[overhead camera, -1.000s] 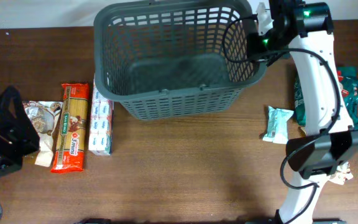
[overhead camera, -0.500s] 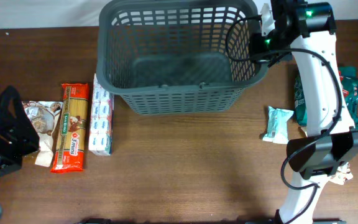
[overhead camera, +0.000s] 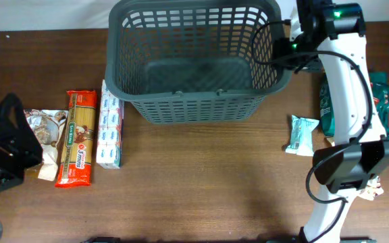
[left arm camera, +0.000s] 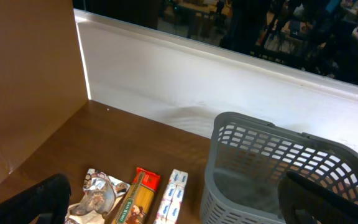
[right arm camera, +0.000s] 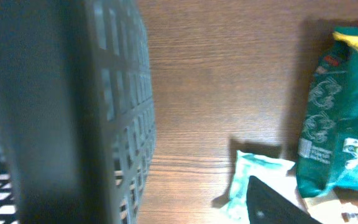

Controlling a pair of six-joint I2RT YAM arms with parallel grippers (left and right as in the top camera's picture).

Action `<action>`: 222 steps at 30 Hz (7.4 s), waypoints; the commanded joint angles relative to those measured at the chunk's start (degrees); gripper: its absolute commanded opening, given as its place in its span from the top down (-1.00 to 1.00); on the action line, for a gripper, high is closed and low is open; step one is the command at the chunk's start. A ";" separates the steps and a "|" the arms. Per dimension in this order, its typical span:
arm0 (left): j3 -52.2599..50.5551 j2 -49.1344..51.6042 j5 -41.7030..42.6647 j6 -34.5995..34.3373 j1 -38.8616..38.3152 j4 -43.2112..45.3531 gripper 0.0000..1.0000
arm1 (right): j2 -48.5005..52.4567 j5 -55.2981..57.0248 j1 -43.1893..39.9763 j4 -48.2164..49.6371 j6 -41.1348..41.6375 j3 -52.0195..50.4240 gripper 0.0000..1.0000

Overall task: Pack container
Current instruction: 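Release the basket, retract the left arm, then the right arm, then grasp the green Nescafe pouch with the right gripper, then carry the Nescafe pouch over the basket and release it inside, then move the right gripper to the brown Pantry bag and grasp it, then lift the Pantry bag into the basket and open the right gripper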

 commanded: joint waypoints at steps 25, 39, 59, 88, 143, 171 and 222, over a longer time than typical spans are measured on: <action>0.00 0.17 -0.59 0.90 0.20 -0.09 -0.99 | -24.98 8.79 -18.67 -2.08 -2.71 -1.57 -0.99; 0.00 0.17 -0.59 0.92 0.20 -0.09 -0.99 | -15.61 -2.16 -35.80 20.31 -13.05 -30.91 -0.98; 0.00 0.17 -0.59 0.92 0.20 -0.09 -0.98 | 4.98 -5.60 -37.94 33.20 -22.36 -30.93 -0.98; 0.00 0.17 -0.59 0.92 0.20 -0.09 -0.99 | 12.33 -19.12 -37.13 19.65 -14.12 -13.25 0.93; 0.00 0.17 -0.59 0.90 0.20 -0.09 -0.99 | 3.98 -5.42 15.82 18.25 -13.25 3.50 0.84; 0.00 0.17 -0.59 0.92 0.20 -0.09 -0.99 | -22.69 17.59 -10.67 9.16 -8.74 15.52 -0.86; 0.00 0.17 -0.59 0.92 0.20 -0.09 -0.99 | -11.34 3.34 -40.74 30.75 -19.58 -58.34 0.93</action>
